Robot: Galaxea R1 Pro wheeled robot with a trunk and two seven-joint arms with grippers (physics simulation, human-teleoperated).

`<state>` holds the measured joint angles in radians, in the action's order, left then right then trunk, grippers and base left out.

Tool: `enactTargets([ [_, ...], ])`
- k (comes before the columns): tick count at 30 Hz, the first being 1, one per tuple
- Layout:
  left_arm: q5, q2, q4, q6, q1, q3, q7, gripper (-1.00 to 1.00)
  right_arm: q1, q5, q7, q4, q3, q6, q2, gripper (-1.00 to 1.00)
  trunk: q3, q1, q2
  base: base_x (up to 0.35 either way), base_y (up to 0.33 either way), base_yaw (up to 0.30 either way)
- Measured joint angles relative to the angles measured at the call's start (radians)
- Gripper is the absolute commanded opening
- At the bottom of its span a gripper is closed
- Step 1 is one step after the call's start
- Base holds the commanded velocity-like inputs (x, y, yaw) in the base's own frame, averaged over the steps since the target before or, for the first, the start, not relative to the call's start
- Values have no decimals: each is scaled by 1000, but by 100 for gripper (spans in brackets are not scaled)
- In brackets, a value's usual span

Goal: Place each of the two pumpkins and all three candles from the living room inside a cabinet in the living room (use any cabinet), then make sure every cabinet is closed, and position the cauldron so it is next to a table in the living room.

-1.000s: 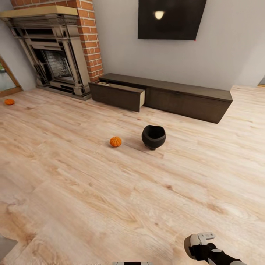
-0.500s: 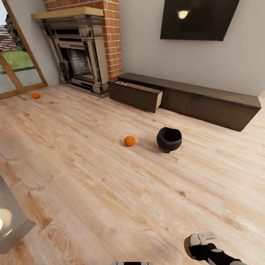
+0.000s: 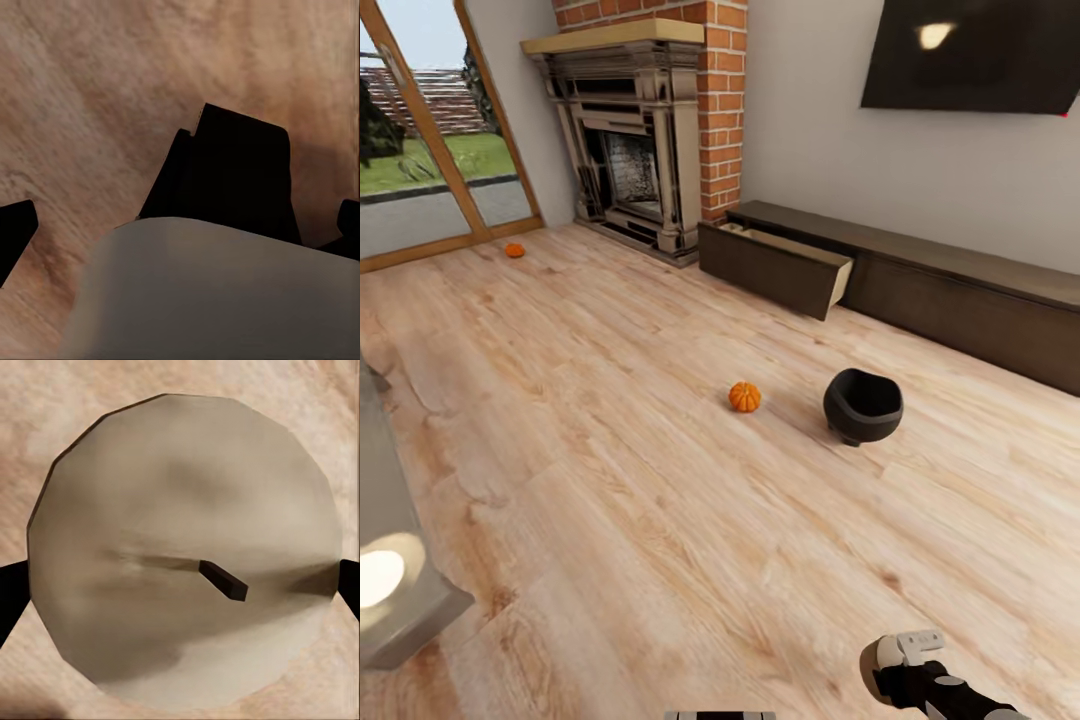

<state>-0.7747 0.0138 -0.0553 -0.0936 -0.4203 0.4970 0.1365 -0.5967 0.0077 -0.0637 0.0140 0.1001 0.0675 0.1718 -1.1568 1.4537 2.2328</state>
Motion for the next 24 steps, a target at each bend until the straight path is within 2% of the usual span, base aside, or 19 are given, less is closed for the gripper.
enactTargets([
  [24,0,0,0,0,0,0,0,100,1,0,0,0,0,0,-1,-100,0,0,0,296,-154,286],
])
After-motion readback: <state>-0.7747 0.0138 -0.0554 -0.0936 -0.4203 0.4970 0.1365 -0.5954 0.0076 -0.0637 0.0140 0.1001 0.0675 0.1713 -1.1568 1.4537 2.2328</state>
